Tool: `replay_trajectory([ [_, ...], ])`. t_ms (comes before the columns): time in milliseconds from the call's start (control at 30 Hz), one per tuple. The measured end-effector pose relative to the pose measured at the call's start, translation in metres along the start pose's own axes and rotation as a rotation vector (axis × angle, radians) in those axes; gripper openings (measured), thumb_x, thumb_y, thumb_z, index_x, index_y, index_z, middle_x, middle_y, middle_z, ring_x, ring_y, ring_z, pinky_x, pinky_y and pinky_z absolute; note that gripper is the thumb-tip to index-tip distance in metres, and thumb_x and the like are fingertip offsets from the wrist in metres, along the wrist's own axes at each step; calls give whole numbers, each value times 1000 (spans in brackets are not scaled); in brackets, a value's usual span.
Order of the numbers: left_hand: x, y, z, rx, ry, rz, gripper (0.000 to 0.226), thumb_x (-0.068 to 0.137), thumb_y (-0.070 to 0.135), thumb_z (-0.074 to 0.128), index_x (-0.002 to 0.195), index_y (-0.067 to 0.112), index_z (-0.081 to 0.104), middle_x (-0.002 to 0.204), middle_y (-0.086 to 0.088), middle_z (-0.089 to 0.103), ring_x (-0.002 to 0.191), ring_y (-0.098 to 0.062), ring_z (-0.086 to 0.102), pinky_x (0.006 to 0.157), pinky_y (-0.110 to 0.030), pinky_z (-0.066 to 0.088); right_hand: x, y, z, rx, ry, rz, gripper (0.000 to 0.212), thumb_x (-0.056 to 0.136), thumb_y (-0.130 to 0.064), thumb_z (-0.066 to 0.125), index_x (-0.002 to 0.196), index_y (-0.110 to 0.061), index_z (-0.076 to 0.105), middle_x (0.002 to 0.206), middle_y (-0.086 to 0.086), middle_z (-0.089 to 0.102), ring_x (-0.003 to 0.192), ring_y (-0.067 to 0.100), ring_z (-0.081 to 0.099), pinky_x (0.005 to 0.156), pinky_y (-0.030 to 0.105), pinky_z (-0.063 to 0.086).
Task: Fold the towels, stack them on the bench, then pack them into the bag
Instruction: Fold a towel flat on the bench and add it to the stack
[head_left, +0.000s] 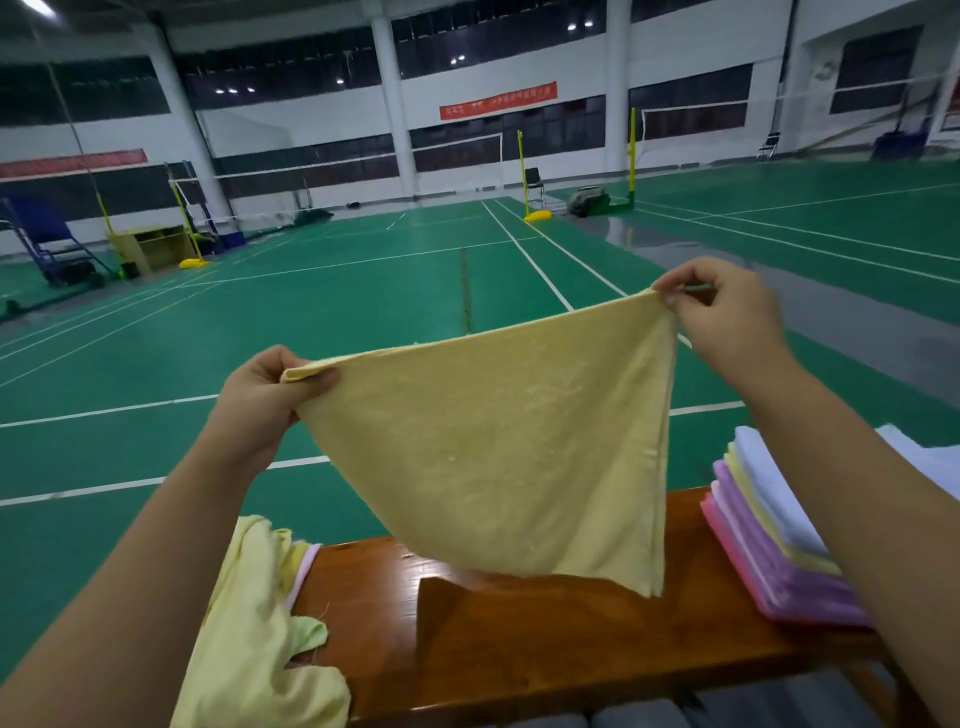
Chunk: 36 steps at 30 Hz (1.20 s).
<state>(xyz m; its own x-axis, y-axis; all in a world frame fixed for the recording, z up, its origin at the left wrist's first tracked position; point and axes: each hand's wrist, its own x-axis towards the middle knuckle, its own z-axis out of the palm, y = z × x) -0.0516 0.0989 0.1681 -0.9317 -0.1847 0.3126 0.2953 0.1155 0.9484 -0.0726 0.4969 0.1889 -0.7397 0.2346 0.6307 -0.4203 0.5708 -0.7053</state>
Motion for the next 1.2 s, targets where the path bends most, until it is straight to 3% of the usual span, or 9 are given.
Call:
replay_trajectory([
  [100,5,1,-1,-15,26,31,38,79,-6,68,64,18,41,57,7,43,57,-9,39,51,-23,32,5,2,0,39,-3,29,23,88,-3,58,83,-23,67,85,0,66,80,19,62,75,29,52],
  [233,5,-5,-3,-11,-42,-36,31,80,-5,65,68,16,45,53,10,46,52,-6,42,45,-15,36,5,17,5,232,-97,203,28,88,1,60,76,-24,66,81,-1,63,79,24,63,81,43,57],
  [400,1,-3,-9,16,-120,-49,3,78,7,66,80,9,67,67,3,62,65,-11,56,57,-17,50,3,18,2,440,-137,260,24,89,4,58,79,-17,64,82,2,59,78,16,58,68,26,58],
  [633,-1,4,-17,-114,-125,-32,15,63,26,72,75,18,78,74,5,69,71,-6,62,68,-18,55,3,15,-1,541,-111,267,22,89,5,57,81,-16,61,77,-1,60,74,12,59,66,25,57],
  [767,-10,8,-17,-228,-71,22,15,76,26,63,69,19,74,66,7,64,60,-5,59,58,-17,53,1,11,-11,784,-94,338,21,87,5,56,82,-15,60,64,-6,64,62,7,60,60,22,54],
  [900,-16,1,-4,-352,-6,-45,40,97,21,46,66,23,72,66,7,65,58,-6,62,54,-20,53,-6,12,-9,962,-109,519,18,90,2,52,83,-14,57,55,-6,63,54,5,56,54,18,52],
  [1033,-26,-33,22,-382,91,-307,23,98,25,48,83,12,61,69,-3,66,56,-9,65,52,-22,54,-31,31,21,927,-109,833,11,90,2,54,86,-7,58,66,6,67,55,9,64,53,19,54],
  [1133,-51,-64,50,-286,148,-406,21,97,22,53,78,13,51,63,-2,53,44,-8,54,44,-20,44,-66,37,45,802,-79,847,13,87,5,59,85,-7,60,78,7,62,62,9,62,52,15,52],
  [1200,-75,-75,77,-235,114,-420,19,95,21,56,79,11,52,60,-3,51,46,-10,51,43,-21,42,-92,34,61,690,-98,787,14,84,4,65,85,-9,63,77,6,63,60,7,60,52,15,50],
])
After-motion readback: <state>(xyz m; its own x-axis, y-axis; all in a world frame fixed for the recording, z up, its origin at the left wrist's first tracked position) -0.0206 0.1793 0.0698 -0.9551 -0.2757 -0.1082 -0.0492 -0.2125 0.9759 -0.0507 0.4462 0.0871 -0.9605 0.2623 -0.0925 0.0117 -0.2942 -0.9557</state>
